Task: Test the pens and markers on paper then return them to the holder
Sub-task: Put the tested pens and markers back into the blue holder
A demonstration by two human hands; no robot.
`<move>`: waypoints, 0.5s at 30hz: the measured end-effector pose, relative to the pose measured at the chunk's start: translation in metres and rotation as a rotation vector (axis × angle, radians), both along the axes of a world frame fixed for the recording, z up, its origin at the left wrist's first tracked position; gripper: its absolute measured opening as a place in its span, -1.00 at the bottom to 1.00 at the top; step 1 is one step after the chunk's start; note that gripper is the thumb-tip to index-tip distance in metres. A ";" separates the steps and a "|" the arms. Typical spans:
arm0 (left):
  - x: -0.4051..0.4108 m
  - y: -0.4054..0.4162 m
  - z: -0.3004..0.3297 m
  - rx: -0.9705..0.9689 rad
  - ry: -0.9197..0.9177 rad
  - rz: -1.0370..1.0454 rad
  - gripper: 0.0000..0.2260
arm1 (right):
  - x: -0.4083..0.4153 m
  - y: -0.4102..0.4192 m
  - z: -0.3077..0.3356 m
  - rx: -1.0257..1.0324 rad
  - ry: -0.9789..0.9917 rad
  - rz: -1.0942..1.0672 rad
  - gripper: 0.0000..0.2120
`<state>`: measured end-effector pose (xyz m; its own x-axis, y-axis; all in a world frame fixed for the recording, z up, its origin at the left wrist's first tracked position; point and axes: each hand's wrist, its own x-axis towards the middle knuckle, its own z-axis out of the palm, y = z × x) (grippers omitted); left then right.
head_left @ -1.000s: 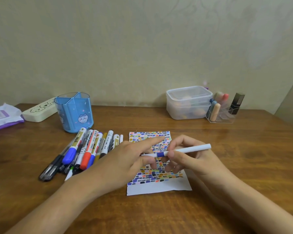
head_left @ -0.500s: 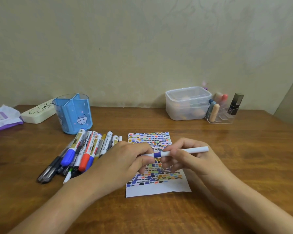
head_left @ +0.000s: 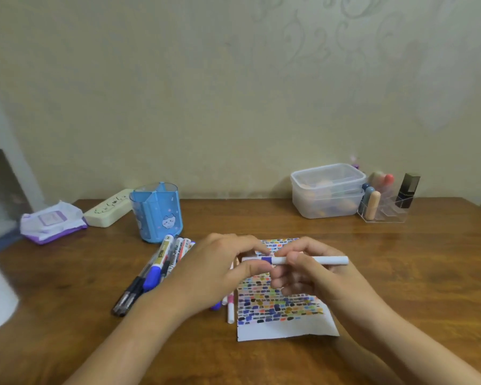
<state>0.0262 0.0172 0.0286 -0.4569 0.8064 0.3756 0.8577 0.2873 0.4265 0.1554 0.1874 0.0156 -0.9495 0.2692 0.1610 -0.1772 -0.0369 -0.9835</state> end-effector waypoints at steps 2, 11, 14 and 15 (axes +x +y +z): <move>-0.013 -0.014 0.010 0.018 -0.023 0.070 -0.53 | -0.004 -0.008 0.002 0.038 0.018 0.069 -0.86; -0.094 -0.095 0.013 0.415 -0.011 0.648 -0.57 | -0.024 -0.019 0.000 0.541 -0.023 0.094 -0.58; -0.104 -0.097 0.001 0.348 -0.079 0.663 -0.57 | -0.025 -0.016 -0.008 0.579 -0.030 0.104 -0.52; -0.108 -0.096 -0.002 0.292 -0.069 0.676 -0.57 | -0.023 -0.014 -0.009 0.536 -0.032 0.119 -0.52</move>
<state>-0.0815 -0.0788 0.0266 -0.8486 0.2127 0.4845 0.5026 0.6099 0.6127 0.1322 0.1736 0.0068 -0.9751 0.0482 0.2163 -0.1717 0.4531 -0.8748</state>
